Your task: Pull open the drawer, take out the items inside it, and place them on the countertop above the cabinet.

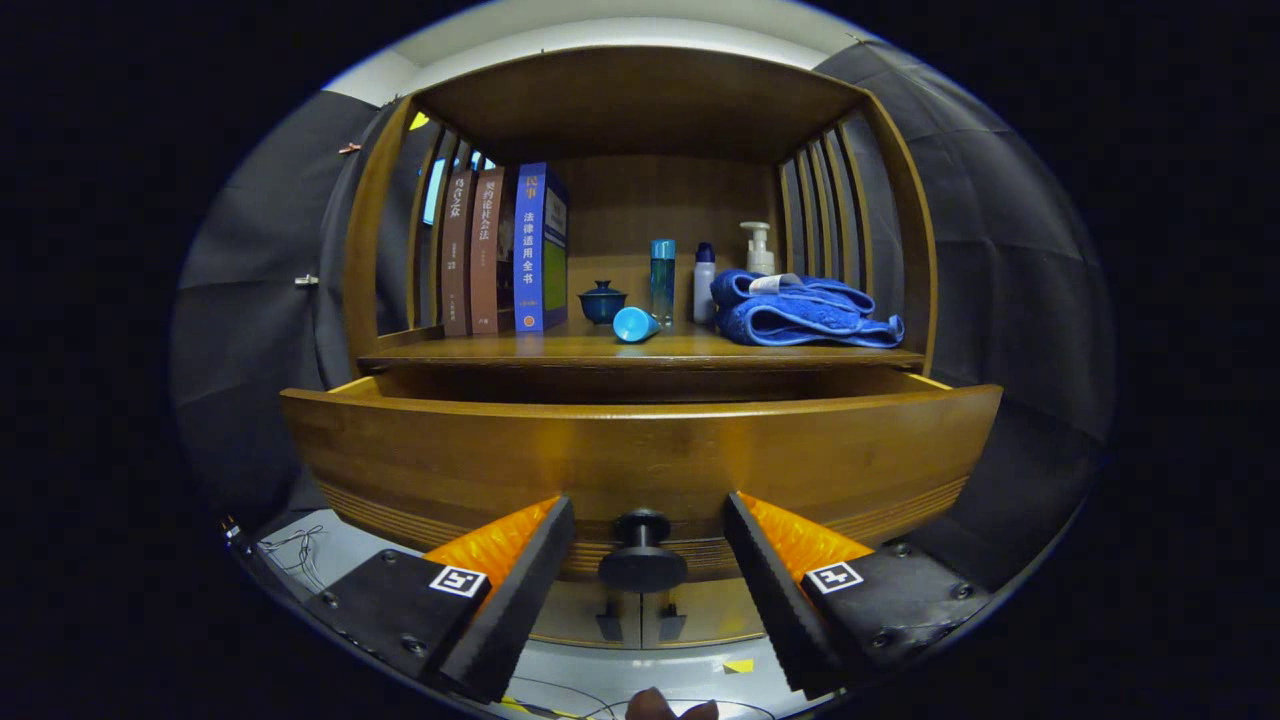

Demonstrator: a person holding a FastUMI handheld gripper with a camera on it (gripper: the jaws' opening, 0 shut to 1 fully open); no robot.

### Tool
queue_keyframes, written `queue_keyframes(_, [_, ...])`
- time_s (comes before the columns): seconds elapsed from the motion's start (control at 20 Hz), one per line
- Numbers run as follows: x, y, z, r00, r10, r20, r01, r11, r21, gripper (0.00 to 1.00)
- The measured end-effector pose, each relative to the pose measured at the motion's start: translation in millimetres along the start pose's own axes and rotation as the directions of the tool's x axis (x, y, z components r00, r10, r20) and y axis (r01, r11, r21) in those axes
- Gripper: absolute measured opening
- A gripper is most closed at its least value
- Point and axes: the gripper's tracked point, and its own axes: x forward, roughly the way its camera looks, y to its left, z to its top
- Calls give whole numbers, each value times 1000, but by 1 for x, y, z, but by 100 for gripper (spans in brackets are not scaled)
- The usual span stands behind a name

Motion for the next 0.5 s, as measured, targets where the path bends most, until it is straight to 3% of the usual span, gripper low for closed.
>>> queue_keyframes(0.5, [49,5,-6,999,-4,-32,4,1000,9,100])
